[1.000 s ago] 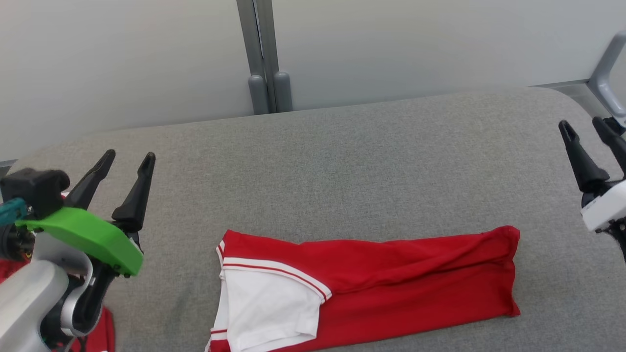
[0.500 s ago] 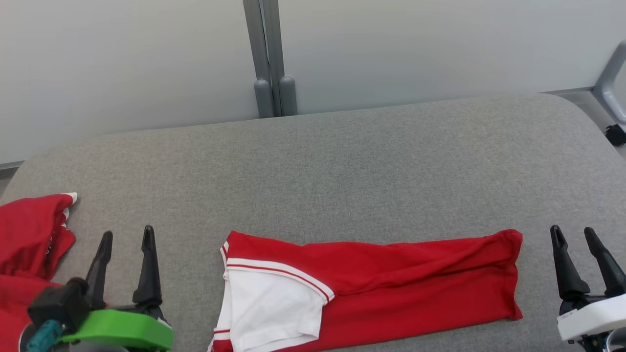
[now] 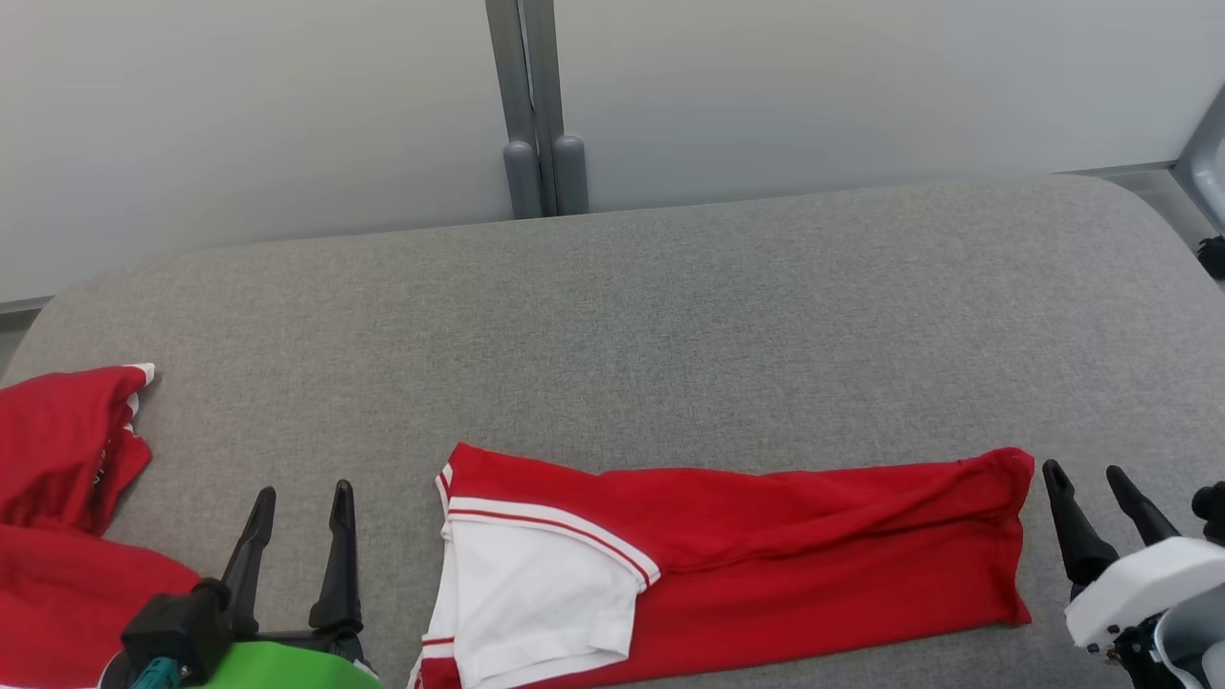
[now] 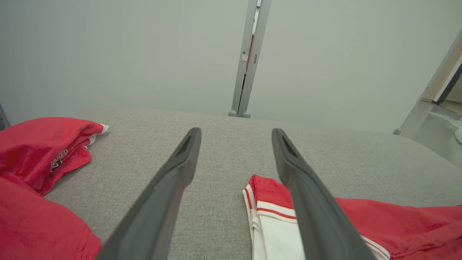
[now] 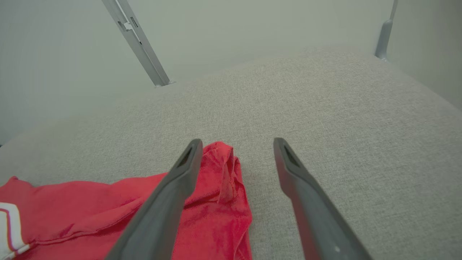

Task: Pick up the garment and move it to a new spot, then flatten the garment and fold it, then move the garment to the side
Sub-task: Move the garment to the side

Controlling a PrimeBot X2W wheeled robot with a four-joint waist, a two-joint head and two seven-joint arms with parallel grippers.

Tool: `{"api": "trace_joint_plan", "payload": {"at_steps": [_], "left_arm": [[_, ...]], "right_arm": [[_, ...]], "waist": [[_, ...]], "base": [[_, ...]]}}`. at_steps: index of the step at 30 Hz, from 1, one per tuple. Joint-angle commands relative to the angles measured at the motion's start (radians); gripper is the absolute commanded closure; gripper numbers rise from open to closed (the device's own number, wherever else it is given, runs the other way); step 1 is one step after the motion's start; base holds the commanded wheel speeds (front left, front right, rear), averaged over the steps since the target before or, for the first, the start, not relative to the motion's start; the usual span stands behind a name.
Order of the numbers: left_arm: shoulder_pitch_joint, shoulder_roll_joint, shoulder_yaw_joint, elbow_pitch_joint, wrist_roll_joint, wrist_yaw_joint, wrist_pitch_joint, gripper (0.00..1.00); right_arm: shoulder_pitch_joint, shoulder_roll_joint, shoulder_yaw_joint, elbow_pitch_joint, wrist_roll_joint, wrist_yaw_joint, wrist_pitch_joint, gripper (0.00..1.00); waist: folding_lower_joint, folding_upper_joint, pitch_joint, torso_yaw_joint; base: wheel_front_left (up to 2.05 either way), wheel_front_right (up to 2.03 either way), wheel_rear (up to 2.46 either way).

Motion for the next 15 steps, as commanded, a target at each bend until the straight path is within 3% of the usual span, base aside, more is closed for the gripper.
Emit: {"api": "trace_joint_plan", "payload": {"at_steps": [1, 8, 15], "left_arm": [[-0.019, -0.003, 0.003, 0.011, 0.01, -0.008, -0.003, 0.0], [-0.052, -0.025, 0.002, 0.058, 0.039, -0.043, -0.003, 0.0], [-0.063, -0.034, 0.0, 0.086, 0.044, -0.056, -0.003, 0.0]], "right_arm": [[-0.028, 0.01, 0.002, 0.025, 0.011, -0.001, 0.032, 0.0], [-0.142, 0.011, 0.048, 0.202, 0.053, -0.001, 0.2, 0.0], [-0.189, 0.017, 0.08, 0.329, 0.109, -0.001, 0.302, 0.0]], "waist": [[0.0, 0.0, 0.004, 0.003], [0.0, 0.0, 0.019, 0.029], [0.0, 0.0, 0.026, 0.058]], "base": [[0.0, 0.0, 0.0], [0.0, 0.0, 0.0], [0.0, 0.0, 0.0]]}}
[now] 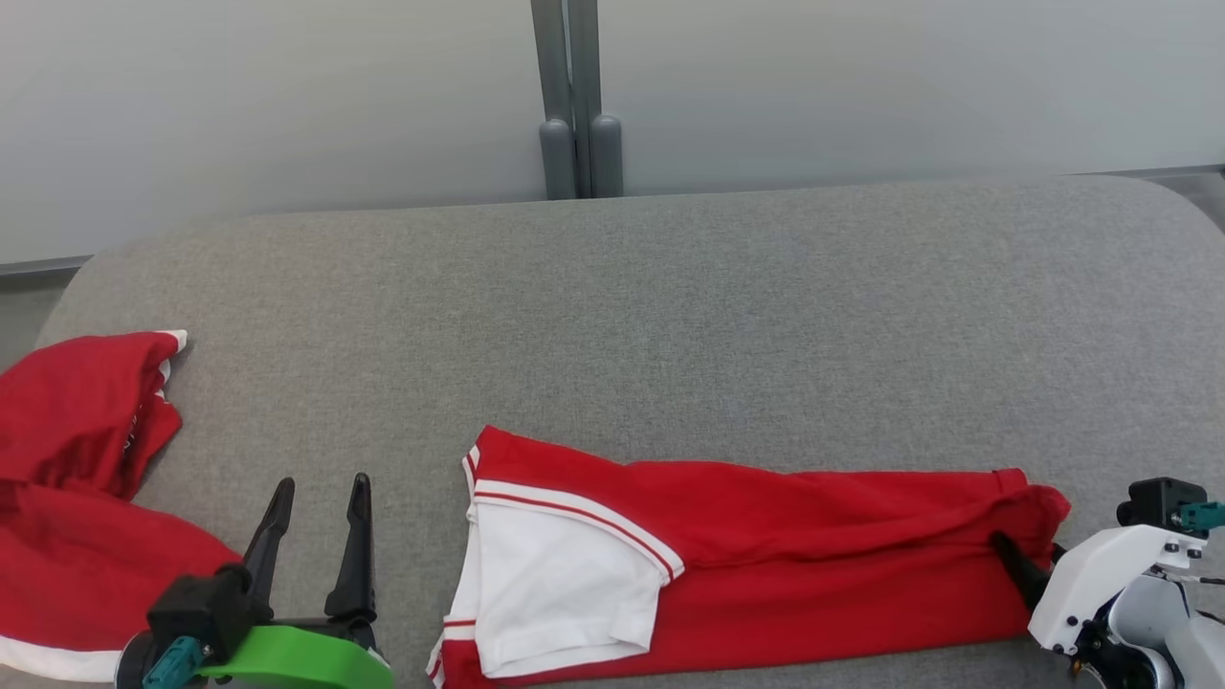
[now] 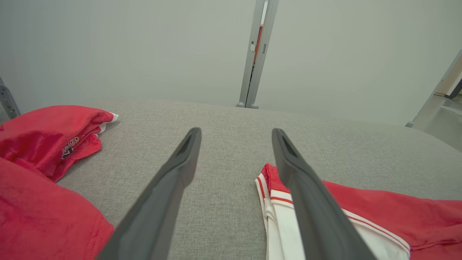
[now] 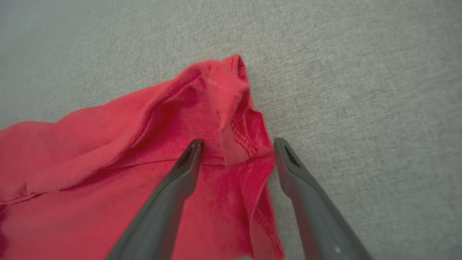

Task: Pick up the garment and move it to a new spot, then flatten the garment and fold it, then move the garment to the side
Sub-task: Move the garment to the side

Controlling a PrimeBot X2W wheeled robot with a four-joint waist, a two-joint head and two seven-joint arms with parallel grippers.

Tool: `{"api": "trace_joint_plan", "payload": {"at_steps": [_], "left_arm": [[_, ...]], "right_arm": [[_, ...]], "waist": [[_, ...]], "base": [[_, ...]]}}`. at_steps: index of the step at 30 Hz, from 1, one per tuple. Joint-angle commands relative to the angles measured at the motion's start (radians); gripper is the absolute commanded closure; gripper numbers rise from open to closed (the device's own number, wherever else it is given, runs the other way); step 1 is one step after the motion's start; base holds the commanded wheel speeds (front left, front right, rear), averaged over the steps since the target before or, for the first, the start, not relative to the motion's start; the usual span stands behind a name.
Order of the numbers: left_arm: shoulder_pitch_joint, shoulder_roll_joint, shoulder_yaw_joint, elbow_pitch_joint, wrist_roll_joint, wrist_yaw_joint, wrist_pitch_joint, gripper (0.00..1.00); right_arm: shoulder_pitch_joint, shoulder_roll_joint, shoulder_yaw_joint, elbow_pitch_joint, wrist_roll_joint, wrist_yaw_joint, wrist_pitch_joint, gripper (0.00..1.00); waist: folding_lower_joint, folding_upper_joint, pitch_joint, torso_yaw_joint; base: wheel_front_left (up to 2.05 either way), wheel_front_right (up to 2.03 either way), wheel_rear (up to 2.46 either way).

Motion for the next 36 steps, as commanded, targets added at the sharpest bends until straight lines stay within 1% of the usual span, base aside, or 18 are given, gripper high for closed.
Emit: {"api": "trace_joint_plan", "payload": {"at_steps": [1, 3, 8, 12, 13, 14, 15, 16, 19, 21, 23, 26, 28, 32, 36], "left_arm": [[-0.015, -0.001, 0.0, 0.003, 0.002, -0.005, -0.003, 0.0], [-0.017, -0.001, -0.001, 0.009, 0.003, -0.006, -0.003, 0.0], [-0.025, 0.006, -0.008, 0.017, 0.009, -0.01, 0.001, 0.0], [-0.03, 0.01, -0.014, 0.021, 0.011, -0.011, 0.002, 0.0], [-0.03, 0.012, -0.015, 0.022, 0.011, -0.011, 0.002, 0.0], [-0.031, 0.013, -0.016, 0.025, 0.011, -0.011, 0.003, 0.0], [-0.032, 0.013, -0.017, 0.026, 0.01, -0.01, 0.003, 0.0], [-0.033, 0.014, -0.018, 0.028, 0.009, -0.01, 0.004, 0.0], [-0.033, 0.015, -0.019, 0.033, 0.007, -0.007, 0.007, 0.0], [-0.03, 0.015, -0.019, 0.035, 0.003, -0.005, 0.007, 0.0], [-0.024, 0.015, -0.02, 0.037, 0.001, -0.003, 0.007, 0.0], [-0.016, 0.012, -0.022, 0.037, -0.002, -0.001, 0.006, 0.0], [-0.014, 0.01, -0.023, 0.036, -0.004, 0.002, 0.006, 0.0], [-0.009, 0.01, -0.022, 0.033, -0.006, 0.005, 0.005, 0.0], [0.0, 0.002, -0.023, 0.036, -0.006, 0.009, 0.003, 0.0]], "right_arm": [[-0.02, -0.001, -0.005, 0.019, 0.019, -0.001, 0.006, 0.0], [-0.021, 0.001, -0.008, 0.051, 0.03, -0.001, 0.016, 0.0], [-0.052, 0.007, -0.025, 0.116, 0.068, -0.001, 0.001, 0.0], [-0.064, 0.021, 0.004, 0.15, 0.115, -0.001, 0.052, 0.0], [-0.064, 0.025, 0.01, 0.149, 0.131, -0.001, 0.06, 0.1], [-0.066, 0.028, 0.018, 0.146, 0.147, 0.0, 0.065, 0.62], [-0.068, 0.028, 0.023, 0.144, 0.158, 0.0, 0.068, 0.85], [-0.069, 0.026, 0.027, 0.143, 0.173, 0.0, 0.07, 1.0], [-0.083, 0.011, 0.041, 0.138, 0.199, 0.0, 0.069, 1.0], [-0.098, -0.01, 0.059, 0.12, 0.196, 0.0, 0.055, 1.0], [-0.113, -0.023, 0.06, 0.098, 0.219, 0.0, 0.04, 1.0], [-0.126, -0.076, 0.058, 0.074, 0.231, -0.001, 0.021, 1.0], [-0.134, -0.128, 0.06, 0.073, 0.203, -0.001, 0.014, 1.0], [-0.16, -0.211, 0.052, 0.066, 0.163, -0.001, 0.004, 1.0], [-0.161, -0.226, 0.042, -0.028, 0.165, -0.001, 0.001, 1.0]], "waist": [[0.0, 0.0, 0.003, 0.009], [0.0, 0.0, 0.006, 0.014], [0.0, 0.0, 0.015, 0.023], [0.0, 0.0, 0.021, 0.029], [0.0, 0.0, 0.021, 0.031], [0.0, 0.0, 0.021, 0.032], [0.0, 0.0, 0.02, 0.032], [0.0, 0.0, 0.019, 0.033], [0.0, 0.0, 0.013, 0.033], [0.0, 0.0, 0.01, 0.032], [0.0, 0.0, 0.005, 0.029], [0.0, 0.0, 0.0, 0.022], [0.0, 0.0, -0.001, 0.017], [0.0, 0.0, -0.005, 0.008], [0.0, 0.0, -0.016, -0.001]], "base": [[0.0, 0.0, 0.0], [0.0, 0.0, 0.0], [0.0, 0.0, 0.0], [0.0, 0.0, 0.0], [0.0, 0.0, 0.0], [0.0, 0.0, 0.0], [0.0, 0.0, 0.0], [0.0, 0.0, 0.0], [0.0, 0.0, 0.0], [0.0, 0.0, 0.0], [0.0, 0.0, 0.0], [0.0, 0.0, 0.0], [0.0, 0.0, 0.0], [0.0, 0.0, 0.0], [0.0, 0.0, 0.0]]}}
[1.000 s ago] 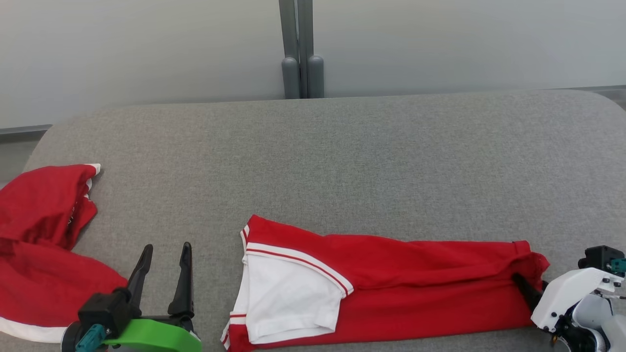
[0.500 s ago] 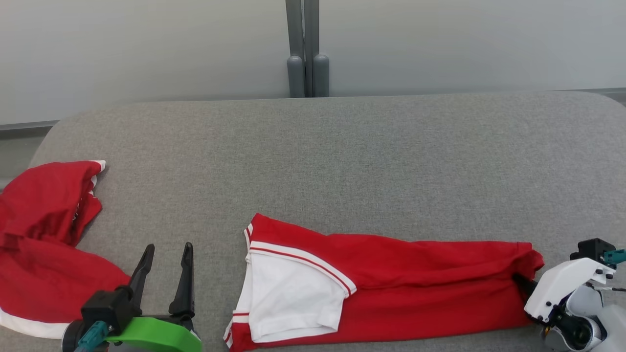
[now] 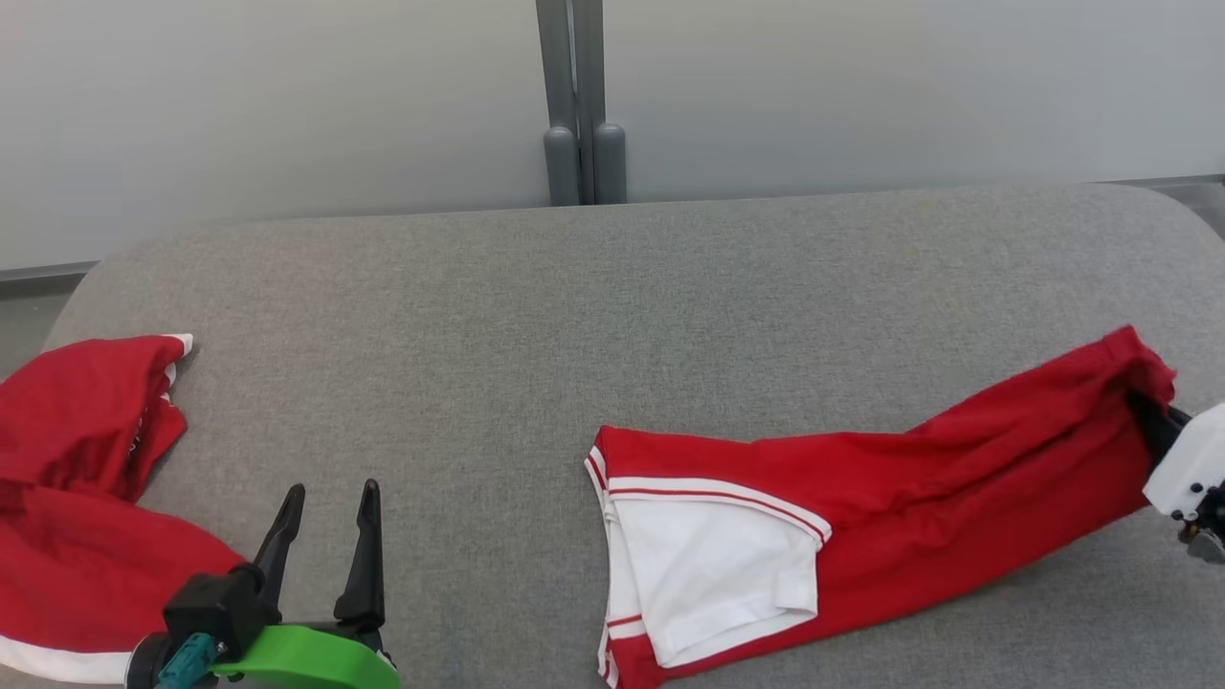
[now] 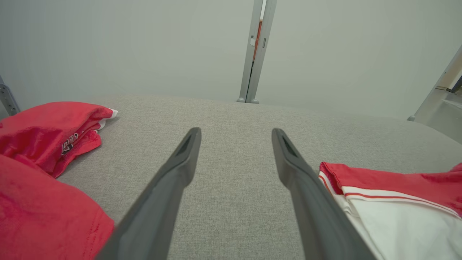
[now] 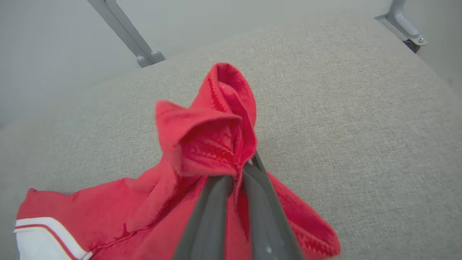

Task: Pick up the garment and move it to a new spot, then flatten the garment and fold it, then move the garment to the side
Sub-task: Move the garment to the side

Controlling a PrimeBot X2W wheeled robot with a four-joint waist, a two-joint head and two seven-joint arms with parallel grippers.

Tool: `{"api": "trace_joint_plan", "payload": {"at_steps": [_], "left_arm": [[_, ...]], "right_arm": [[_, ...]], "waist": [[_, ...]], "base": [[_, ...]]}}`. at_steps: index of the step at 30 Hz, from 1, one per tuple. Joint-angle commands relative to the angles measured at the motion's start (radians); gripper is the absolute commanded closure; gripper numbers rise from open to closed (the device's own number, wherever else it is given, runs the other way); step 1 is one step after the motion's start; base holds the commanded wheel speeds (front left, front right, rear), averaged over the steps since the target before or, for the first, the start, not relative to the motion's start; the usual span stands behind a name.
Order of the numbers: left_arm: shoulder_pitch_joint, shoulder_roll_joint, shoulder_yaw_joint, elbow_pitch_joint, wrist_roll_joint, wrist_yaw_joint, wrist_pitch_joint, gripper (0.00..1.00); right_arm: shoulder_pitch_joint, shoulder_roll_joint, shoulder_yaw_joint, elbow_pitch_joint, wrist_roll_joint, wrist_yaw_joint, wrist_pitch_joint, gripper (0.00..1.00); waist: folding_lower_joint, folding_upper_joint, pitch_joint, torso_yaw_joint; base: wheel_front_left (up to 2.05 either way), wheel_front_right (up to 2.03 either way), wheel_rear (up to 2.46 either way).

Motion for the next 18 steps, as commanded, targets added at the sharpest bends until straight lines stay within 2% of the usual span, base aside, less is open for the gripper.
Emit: {"api": "trace_joint_plan", "payload": {"at_steps": [1, 7, 10, 13, 18], "left_arm": [[0.016, -0.006, -0.001, 0.003, -0.01, 0.005, -0.004, 0.0], [0.019, -0.012, 0.002, 0.01, -0.008, 0.0, -0.007, 0.0], [0.014, -0.014, -0.002, 0.013, -0.005, -0.006, -0.008, 0.0], [0.003, -0.018, -0.008, 0.018, -0.002, -0.01, -0.008, 0.0], [-0.017, -0.018, -0.019, 0.028, 0.005, -0.016, -0.005, 0.0]], "right_arm": [[0.012, 0.002, 0.006, -0.089, -0.013, 0.0, -0.009, 1.0], [0.08, 0.094, 0.009, -0.34, 0.0, 0.0, 0.002, 1.0], [0.118, 0.181, 0.025, -0.421, 0.003, 0.0, 0.012, 1.0], [0.143, 0.279, 0.054, -0.443, 0.005, 0.0, 0.006, 1.0], [0.142, 0.418, 0.112, -0.35, -0.052, 0.0, -0.03, 1.0]], "waist": [[0.0, 0.0, -0.011, -0.005], [0.0, 0.0, -0.025, 0.013], [0.0, 0.0, -0.026, 0.037], [0.0, 0.0, -0.023, 0.068], [0.0, 0.0, -0.009, 0.125]], "base": [[0.0, 0.0, 0.0], [0.0, 0.0, 0.0], [0.0, 0.0, 0.0], [0.0, 0.0, 0.0], [0.0, 0.0, 0.0]]}}
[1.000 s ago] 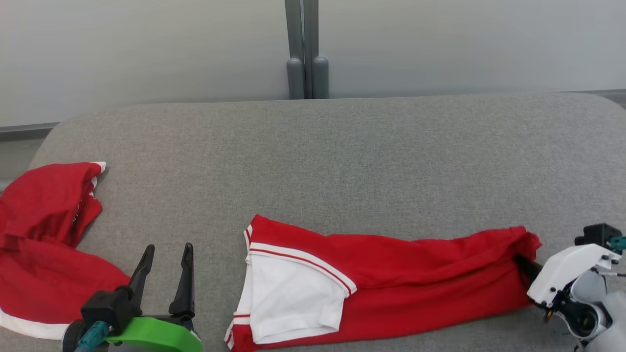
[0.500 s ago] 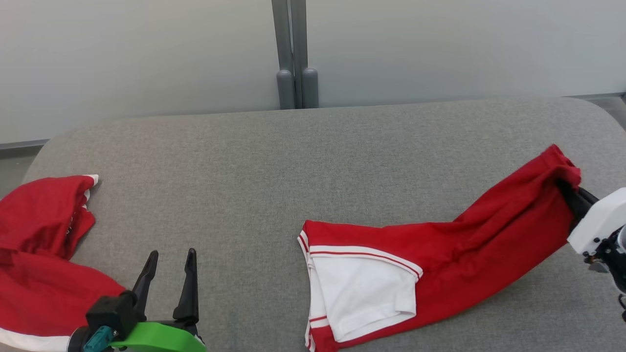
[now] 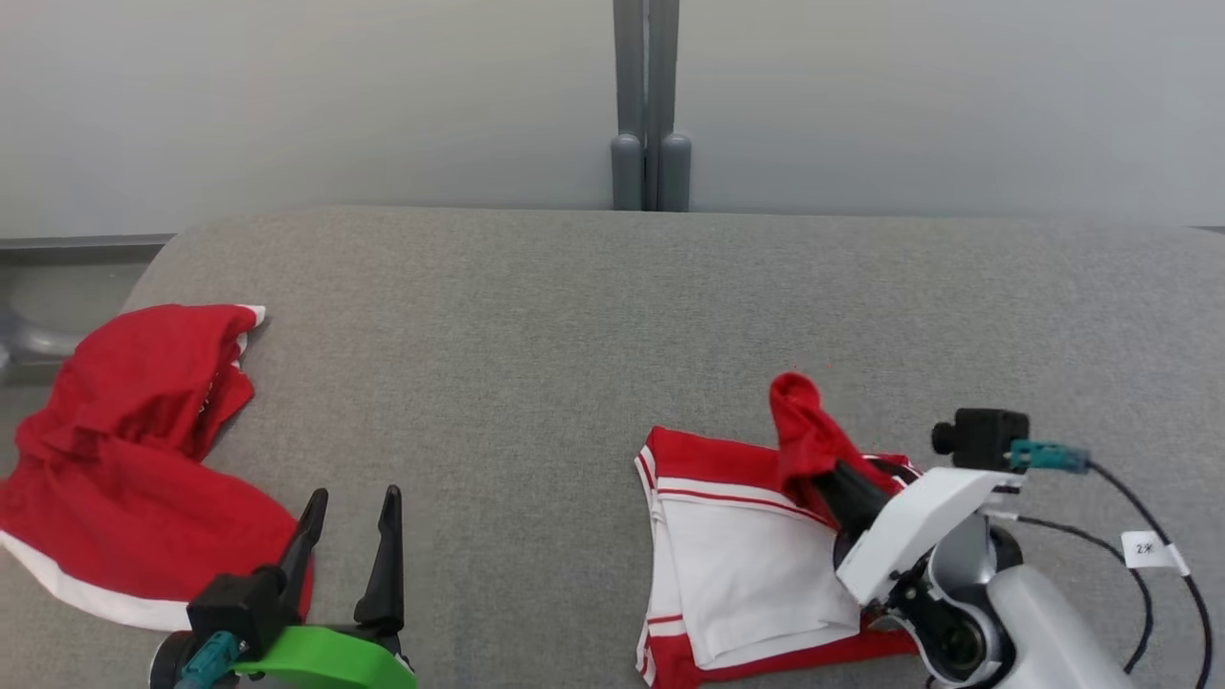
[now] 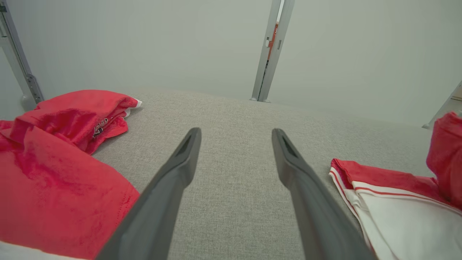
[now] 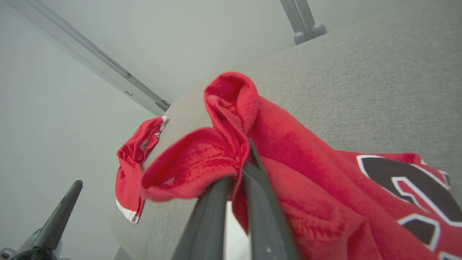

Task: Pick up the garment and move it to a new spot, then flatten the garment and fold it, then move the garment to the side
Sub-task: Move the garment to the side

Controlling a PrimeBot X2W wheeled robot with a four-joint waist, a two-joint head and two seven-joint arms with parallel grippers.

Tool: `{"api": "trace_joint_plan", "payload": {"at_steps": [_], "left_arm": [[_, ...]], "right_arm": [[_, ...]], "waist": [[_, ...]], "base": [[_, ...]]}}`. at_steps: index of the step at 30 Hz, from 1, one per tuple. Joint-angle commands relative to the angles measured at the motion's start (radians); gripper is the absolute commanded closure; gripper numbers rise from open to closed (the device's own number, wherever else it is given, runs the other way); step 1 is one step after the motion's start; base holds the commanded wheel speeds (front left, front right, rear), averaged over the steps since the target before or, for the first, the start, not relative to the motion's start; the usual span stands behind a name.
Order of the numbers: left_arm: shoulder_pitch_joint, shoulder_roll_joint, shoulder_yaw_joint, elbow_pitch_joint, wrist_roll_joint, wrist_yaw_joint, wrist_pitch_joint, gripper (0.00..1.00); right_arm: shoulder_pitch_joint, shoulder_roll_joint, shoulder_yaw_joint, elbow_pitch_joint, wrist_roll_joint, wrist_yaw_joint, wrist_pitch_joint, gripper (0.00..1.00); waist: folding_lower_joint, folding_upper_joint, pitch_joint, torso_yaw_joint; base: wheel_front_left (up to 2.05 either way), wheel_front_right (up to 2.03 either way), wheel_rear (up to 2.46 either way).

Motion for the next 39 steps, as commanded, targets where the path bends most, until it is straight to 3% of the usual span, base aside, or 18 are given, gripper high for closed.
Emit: {"api": "trace_joint_plan", "payload": {"at_steps": [1, 11, 12, 13, 14, 20, 25, 33, 39], "left_arm": [[-0.014, 0.001, 0.0, 0.002, 0.005, -0.003, -0.003, 0.0], [-0.033, 0.002, -0.012, 0.016, 0.006, -0.01, 0.0, 0.0], [-0.034, 0.0, -0.011, 0.018, 0.005, -0.009, 0.0, 0.0], [-0.034, -0.002, -0.011, 0.019, 0.004, -0.008, -0.001, 0.0], [-0.033, -0.003, -0.01, 0.021, 0.003, -0.007, -0.001, 0.0], [-0.026, -0.005, -0.002, 0.031, -0.002, -0.005, -0.004, 0.0], [-0.008, -0.002, 0.011, 0.023, -0.003, 0.003, -0.006, 0.0], [0.006, -0.013, 0.029, 0.001, 0.005, 0.013, -0.007, 0.0], [0.008, -0.026, 0.043, -0.008, 0.013, 0.007, -0.008, 0.0]], "right_arm": [[-0.006, 0.015, 0.009, 0.029, -0.018, 0.0, -0.018, 1.0], [-0.092, 0.082, 0.104, 0.259, -0.051, 0.0, -0.083, 1.0], [-0.1, 0.084, 0.115, 0.278, -0.05, 0.0, -0.085, 0.67], [-0.107, 0.085, 0.124, 0.289, -0.05, 0.0, -0.088, 0.04], [-0.115, 0.086, 0.134, 0.302, -0.046, 0.0, -0.093, 0.0], [-0.139, 0.075, 0.195, 0.271, -0.016, 0.0, -0.128, 0.0], [-0.131, -0.029, 0.184, 0.13, -0.015, 0.0, -0.191, 0.0], [-0.074, -0.203, 0.002, -0.019, -0.111, 0.0, -0.284, 0.0], [0.007, -0.233, -0.114, -0.06, -0.213, 0.0, -0.336, 0.0]], "waist": [[0.0, 0.0, 0.013, 0.044], [0.0, 0.0, 0.04, 0.095], [0.0, 0.0, 0.043, 0.095], [0.0, 0.0, 0.045, 0.093], [0.0, 0.0, 0.046, 0.089], [0.0, 0.0, 0.031, 0.056], [0.0, 0.0, 0.014, 0.018], [0.0, 0.0, -0.001, -0.043], [0.0, 0.0, 0.0, -0.072]], "base": [[0.0, 0.0, 0.0], [0.0, 0.0, 0.0], [0.0, 0.0, 0.0], [0.0, 0.0, 0.0], [0.0, 0.0, 0.0], [0.0, 0.0, 0.0], [0.0, 0.0, 0.0], [0.0, 0.0, 0.0], [0.0, 0.0, 0.0]]}}
